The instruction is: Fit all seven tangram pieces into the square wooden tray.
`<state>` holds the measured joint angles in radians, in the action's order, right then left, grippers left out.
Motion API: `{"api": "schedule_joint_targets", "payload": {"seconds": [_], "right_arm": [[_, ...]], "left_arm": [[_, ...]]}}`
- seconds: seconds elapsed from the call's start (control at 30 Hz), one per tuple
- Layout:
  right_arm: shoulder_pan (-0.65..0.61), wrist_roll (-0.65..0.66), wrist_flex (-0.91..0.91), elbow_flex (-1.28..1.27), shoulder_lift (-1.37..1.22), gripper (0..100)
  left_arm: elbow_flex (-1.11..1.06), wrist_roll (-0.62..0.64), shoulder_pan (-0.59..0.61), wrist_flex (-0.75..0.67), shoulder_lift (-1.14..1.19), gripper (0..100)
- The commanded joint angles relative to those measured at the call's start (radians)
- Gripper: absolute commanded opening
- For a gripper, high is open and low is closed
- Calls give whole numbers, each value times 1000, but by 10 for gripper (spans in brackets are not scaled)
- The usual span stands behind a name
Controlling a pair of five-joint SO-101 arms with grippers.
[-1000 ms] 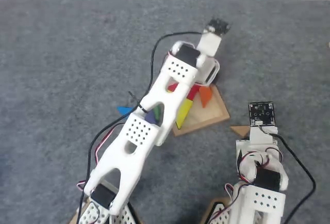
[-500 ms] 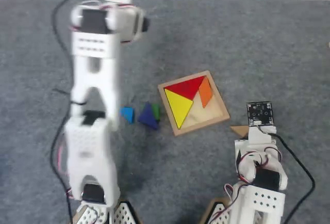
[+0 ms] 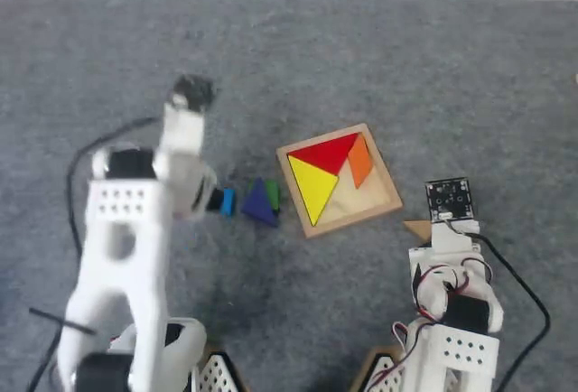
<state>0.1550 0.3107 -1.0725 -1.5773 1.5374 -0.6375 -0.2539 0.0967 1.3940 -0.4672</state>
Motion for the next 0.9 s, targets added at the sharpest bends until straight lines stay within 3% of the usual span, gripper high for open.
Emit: {"api": "schedule_joint_targets", "payload": {"seconds": [0.0, 0.1, 0.27, 0.57, 0.87], "right_arm": [[-10, 63, -12, 72, 7, 147], [-10, 66, -45, 84, 7, 147], [-8, 86, -73, 117, 2, 147], [-10, 81, 44, 117, -249, 147], [-4, 80, 114, 114, -355, 145]], "left_arm": [[-119, 9, -55, -94, -91, 215], [-139, 72, -58, -130, -72, 216], [-131, 75, -66, -170, -17, 216], [30, 112, -281, -195, 196, 216], [173, 126, -377, -301, 465, 214]]}}
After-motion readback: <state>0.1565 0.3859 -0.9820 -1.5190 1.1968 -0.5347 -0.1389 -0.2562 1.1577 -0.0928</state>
